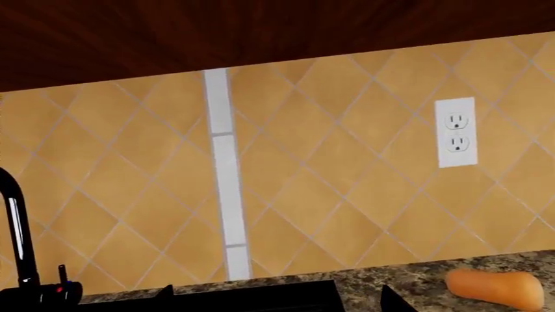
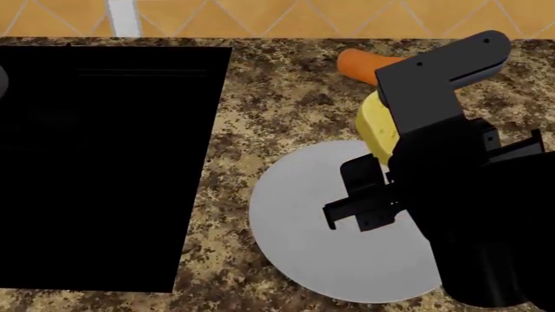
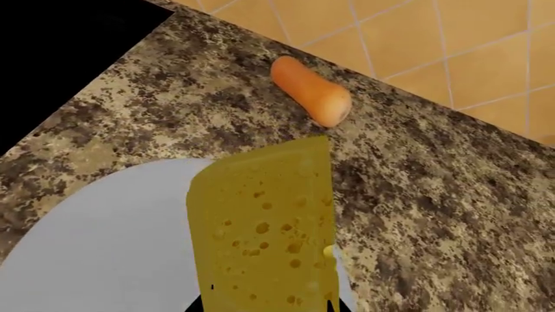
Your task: Pick the cheese from the sink and place it on the plate located on the counter
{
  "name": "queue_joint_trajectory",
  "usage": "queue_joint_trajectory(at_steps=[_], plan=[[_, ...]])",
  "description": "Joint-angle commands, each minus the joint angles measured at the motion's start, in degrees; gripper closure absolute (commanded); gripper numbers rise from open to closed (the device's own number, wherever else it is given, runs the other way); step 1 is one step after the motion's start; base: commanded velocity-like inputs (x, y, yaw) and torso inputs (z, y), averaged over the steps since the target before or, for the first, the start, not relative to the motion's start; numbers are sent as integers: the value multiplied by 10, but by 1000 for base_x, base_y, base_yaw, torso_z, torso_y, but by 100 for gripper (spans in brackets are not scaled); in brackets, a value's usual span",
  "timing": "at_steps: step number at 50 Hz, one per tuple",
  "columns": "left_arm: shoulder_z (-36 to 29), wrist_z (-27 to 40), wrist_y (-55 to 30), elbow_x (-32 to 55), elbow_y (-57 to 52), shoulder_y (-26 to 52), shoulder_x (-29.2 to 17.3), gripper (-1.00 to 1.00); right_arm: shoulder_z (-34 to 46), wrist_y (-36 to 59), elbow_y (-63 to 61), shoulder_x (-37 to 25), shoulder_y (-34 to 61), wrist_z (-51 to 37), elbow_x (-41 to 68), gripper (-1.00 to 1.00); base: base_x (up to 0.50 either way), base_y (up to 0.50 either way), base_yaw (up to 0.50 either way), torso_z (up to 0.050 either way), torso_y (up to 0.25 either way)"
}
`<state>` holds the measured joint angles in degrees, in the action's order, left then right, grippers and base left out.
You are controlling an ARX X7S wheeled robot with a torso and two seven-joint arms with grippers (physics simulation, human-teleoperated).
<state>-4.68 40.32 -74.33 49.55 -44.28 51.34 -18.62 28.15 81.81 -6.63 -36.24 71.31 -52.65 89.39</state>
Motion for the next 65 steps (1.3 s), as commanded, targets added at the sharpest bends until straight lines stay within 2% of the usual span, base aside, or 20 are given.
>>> queue_joint_trajectory(at_steps=[1, 9, 19, 35, 65], plan=[[1, 0, 7, 4, 9, 2, 3, -100, 19, 1, 2, 17, -2, 63, -89, 100, 0, 0, 0, 0, 0], [7, 1, 11, 10, 12, 1, 2, -100, 30, 5, 11, 20, 6, 59, -86, 100, 0, 0, 0, 0, 0], [6, 8, 4, 19, 10, 10, 1, -100, 56, 42, 108, 44, 66, 73, -71, 100, 0, 0, 0, 0, 0], [-1, 11, 15, 18, 9, 3, -6, -100, 148, 33, 232, 72, 129, 217, -122, 100, 0, 0, 0, 0, 0], [-22, 16, 27, 17, 15, 1, -11, -100, 211, -9, 289, 85, 108, 292, -149, 100, 0, 0, 0, 0, 0]])
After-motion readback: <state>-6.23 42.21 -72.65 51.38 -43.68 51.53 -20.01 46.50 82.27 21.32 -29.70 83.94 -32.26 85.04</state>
